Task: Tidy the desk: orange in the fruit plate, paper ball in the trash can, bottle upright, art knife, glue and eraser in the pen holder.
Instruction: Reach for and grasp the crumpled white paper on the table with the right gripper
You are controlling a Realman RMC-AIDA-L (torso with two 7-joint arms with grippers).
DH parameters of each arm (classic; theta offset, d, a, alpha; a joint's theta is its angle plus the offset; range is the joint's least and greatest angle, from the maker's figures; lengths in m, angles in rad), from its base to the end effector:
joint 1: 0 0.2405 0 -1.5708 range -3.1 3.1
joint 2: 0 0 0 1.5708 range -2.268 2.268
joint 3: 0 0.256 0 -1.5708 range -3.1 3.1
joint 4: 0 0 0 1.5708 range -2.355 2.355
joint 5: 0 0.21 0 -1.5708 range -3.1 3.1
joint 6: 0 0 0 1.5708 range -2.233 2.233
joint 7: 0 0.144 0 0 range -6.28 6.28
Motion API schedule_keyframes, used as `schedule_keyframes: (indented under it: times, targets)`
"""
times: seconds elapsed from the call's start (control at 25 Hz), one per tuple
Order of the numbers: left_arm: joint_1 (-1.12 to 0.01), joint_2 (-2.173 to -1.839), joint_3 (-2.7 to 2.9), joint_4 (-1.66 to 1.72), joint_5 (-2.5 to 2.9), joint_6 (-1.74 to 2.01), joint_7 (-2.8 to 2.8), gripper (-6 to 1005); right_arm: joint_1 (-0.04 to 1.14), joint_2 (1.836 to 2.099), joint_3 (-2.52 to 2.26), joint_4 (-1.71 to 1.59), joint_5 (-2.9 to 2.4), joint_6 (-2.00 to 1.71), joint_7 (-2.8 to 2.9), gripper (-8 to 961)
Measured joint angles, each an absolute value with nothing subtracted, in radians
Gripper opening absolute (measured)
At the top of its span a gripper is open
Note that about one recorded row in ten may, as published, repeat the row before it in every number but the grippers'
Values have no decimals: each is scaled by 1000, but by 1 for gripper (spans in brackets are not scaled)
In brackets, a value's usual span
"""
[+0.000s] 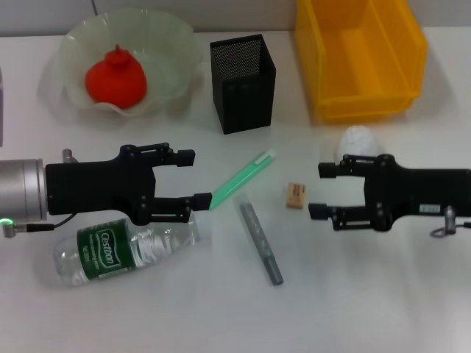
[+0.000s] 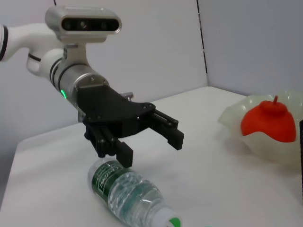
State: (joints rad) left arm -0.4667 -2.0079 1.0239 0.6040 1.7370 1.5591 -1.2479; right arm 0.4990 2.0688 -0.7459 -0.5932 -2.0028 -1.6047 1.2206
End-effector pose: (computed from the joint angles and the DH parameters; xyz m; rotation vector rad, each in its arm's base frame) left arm -0.2611 0.3105 -0.0098 -2.8538 -0.4274 -0.7260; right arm 0.2704 0.3067 -0.0153 -2.8349 0.4759 0.6873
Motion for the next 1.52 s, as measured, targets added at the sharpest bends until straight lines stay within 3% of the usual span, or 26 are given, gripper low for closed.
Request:
schedule_keyframes:
  times: [0.28, 0.6, 0.76, 1.24, 1.52]
  targets:
    - [-471, -2014, 1014, 605, 1734, 1557, -1242, 806, 532, 2072, -779, -901, -2025, -1717, 1762, 775]
    - [-474, -2017, 992, 606, 1738, 1555, -1232, 806, 692, 2029, -781, -1096, -2375, -1814, 2192, 775]
    - [-475, -2017, 990, 606, 1739, 1555, -1232, 806, 771, 2026, -786, -1107, -2575, -1808, 2269, 775]
    - [-482, -2016, 989, 606, 1736, 1544, -1232, 806, 789, 2078, -1055, -1121, -2773, -1540, 2370, 776]
    - [-485, -2017, 989, 606, 1736, 1532, -1234, 805, 763, 2085, -1154, -1085, -2757, -1406, 2371, 776]
